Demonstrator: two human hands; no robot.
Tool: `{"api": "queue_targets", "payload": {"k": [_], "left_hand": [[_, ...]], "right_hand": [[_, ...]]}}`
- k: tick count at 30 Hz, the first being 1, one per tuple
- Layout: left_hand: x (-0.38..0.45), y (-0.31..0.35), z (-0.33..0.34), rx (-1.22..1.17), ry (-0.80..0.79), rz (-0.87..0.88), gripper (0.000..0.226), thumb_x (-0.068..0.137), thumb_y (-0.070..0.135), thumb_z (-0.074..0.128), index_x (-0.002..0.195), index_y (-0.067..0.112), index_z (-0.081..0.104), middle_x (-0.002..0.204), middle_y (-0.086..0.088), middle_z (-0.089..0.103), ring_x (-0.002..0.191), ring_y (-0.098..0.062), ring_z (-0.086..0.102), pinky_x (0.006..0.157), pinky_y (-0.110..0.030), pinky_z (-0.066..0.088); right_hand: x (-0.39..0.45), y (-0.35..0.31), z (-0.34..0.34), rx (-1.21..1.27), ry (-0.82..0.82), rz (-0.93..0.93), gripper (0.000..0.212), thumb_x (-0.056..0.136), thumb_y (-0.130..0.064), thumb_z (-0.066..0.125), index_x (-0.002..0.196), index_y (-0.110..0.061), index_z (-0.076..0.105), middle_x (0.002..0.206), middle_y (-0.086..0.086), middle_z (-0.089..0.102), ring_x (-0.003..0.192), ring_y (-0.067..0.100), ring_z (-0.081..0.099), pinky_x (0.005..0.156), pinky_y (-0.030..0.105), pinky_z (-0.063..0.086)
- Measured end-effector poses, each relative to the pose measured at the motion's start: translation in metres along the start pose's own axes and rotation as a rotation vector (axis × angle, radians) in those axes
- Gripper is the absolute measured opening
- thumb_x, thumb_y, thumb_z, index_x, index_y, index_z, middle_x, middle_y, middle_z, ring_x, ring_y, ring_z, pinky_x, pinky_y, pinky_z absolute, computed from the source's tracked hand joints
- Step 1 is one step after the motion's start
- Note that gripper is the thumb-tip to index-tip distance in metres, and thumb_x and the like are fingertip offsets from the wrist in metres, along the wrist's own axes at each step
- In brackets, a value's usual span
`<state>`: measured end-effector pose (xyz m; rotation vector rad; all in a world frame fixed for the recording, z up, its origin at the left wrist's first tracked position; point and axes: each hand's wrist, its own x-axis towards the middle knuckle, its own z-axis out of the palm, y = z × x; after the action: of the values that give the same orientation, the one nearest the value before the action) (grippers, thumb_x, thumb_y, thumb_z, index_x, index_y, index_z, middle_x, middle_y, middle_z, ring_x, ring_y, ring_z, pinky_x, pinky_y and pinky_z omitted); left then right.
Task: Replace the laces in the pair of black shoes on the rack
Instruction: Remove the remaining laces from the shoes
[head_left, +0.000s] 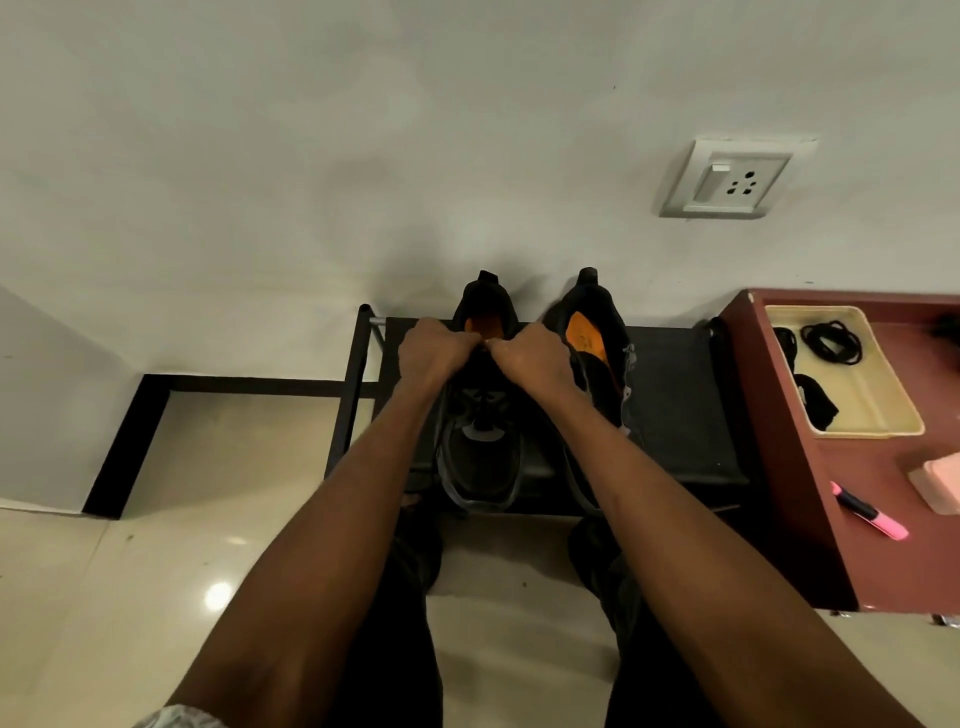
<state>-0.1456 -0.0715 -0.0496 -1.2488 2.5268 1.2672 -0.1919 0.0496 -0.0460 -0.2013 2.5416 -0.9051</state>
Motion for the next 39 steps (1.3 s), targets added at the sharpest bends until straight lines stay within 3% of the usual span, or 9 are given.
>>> {"api": "queue_targets", "payload": {"k": [6, 13, 18, 21, 24, 30, 33, 36, 39], "left_hand": [[0.0, 0.0, 0.001, 0.059, -0.001, 0.077, 0.036, 0.089, 0.025, 0.061, 0.06, 0.01, 0.045, 0.06, -0.003, 0.051, 0.053, -0.018, 0.049, 0.049, -0.027, 0.032], [0.006, -0.022, -0.004, -0.482, -0.032, -0.145, 0.011, 0.086, 0.006, 0.066, 0.078, 0.0, 0.07, 0.069, -0.011, 0.064, 0.07, -0.026, 0.063, 0.073, -0.042, 0.058], [-0.018, -0.015, 0.009, -0.255, 0.165, 0.062, 0.024, 0.091, 0.023, 0.069, 0.073, 0.012, 0.059, 0.068, 0.001, 0.058, 0.06, -0.012, 0.054, 0.054, -0.021, 0.04], [-0.023, -0.014, 0.017, -0.272, 0.171, 0.359, 0.016, 0.095, 0.019, 0.066, 0.109, 0.014, 0.062, 0.118, 0.0, 0.06, 0.106, -0.01, 0.055, 0.083, -0.011, 0.041], [-0.016, -0.019, 0.026, -0.087, -0.052, 0.472, 0.024, 0.099, 0.024, 0.06, 0.118, 0.013, 0.07, 0.15, -0.006, 0.046, 0.145, -0.021, 0.029, 0.116, -0.03, 0.023], [-0.008, -0.026, 0.016, -0.055, -0.087, 0.502, 0.018, 0.094, 0.022, 0.067, 0.1, 0.007, 0.075, 0.148, -0.006, 0.051, 0.147, -0.02, 0.028, 0.12, -0.038, 0.021], [-0.013, -0.021, 0.014, -0.487, -0.077, 0.309, 0.009, 0.095, 0.014, 0.065, 0.099, 0.011, 0.073, 0.132, -0.004, 0.063, 0.13, -0.016, 0.052, 0.108, -0.033, 0.041], [-0.008, -0.022, 0.007, -1.262, -0.053, -0.208, 0.019, 0.097, -0.004, 0.055, 0.112, -0.001, 0.065, 0.099, -0.011, 0.068, 0.093, -0.018, 0.067, 0.08, -0.025, 0.057], [-0.01, -0.025, 0.002, -1.361, -0.041, -0.356, 0.012, 0.097, -0.005, 0.052, 0.1, -0.001, 0.063, 0.091, -0.012, 0.065, 0.085, -0.019, 0.066, 0.071, -0.027, 0.057]], "right_hand": [[0.005, 0.008, 0.002, 0.087, 0.052, 0.004, 0.035, 0.086, -0.028, 0.062, 0.061, -0.008, 0.047, 0.058, 0.006, 0.053, 0.053, 0.024, 0.053, 0.05, 0.029, 0.037], [0.003, 0.032, 0.002, 0.512, 0.037, 0.108, 0.014, 0.071, -0.016, 0.061, 0.062, -0.007, 0.056, 0.058, 0.011, 0.046, 0.057, 0.024, 0.044, 0.059, 0.038, 0.037], [-0.011, 0.044, 0.004, 0.615, 0.035, -0.032, 0.032, 0.087, -0.018, 0.066, 0.061, -0.007, 0.051, 0.061, 0.013, 0.045, 0.058, 0.026, 0.042, 0.058, 0.038, 0.036], [-0.01, 0.047, 0.006, 0.636, 0.031, -0.072, 0.036, 0.09, -0.024, 0.068, 0.062, -0.005, 0.056, 0.063, 0.015, 0.05, 0.058, 0.026, 0.046, 0.059, 0.038, 0.037], [-0.008, 0.047, 0.009, 0.582, 0.07, -0.119, 0.036, 0.093, -0.02, 0.066, 0.062, -0.004, 0.055, 0.058, 0.013, 0.046, 0.053, 0.023, 0.041, 0.053, 0.034, 0.031], [0.0, 0.038, 0.016, 0.354, 0.164, -0.237, 0.035, 0.092, -0.018, 0.061, 0.065, 0.001, 0.053, 0.056, 0.009, 0.047, 0.05, 0.016, 0.039, 0.051, 0.033, 0.029], [0.005, 0.04, 0.015, 0.324, 0.176, -0.256, 0.036, 0.092, -0.016, 0.059, 0.064, 0.003, 0.047, 0.057, 0.016, 0.045, 0.049, 0.018, 0.036, 0.051, 0.036, 0.029], [0.007, 0.043, 0.012, 0.307, 0.172, -0.28, 0.036, 0.093, -0.013, 0.059, 0.064, 0.002, 0.045, 0.052, 0.006, 0.037, 0.046, 0.015, 0.031, 0.05, 0.033, 0.026], [0.007, 0.041, 0.013, 0.267, 0.177, -0.298, 0.028, 0.094, -0.014, 0.058, 0.072, 0.003, 0.054, 0.054, 0.009, 0.042, 0.047, 0.017, 0.036, 0.05, 0.038, 0.033]]}}
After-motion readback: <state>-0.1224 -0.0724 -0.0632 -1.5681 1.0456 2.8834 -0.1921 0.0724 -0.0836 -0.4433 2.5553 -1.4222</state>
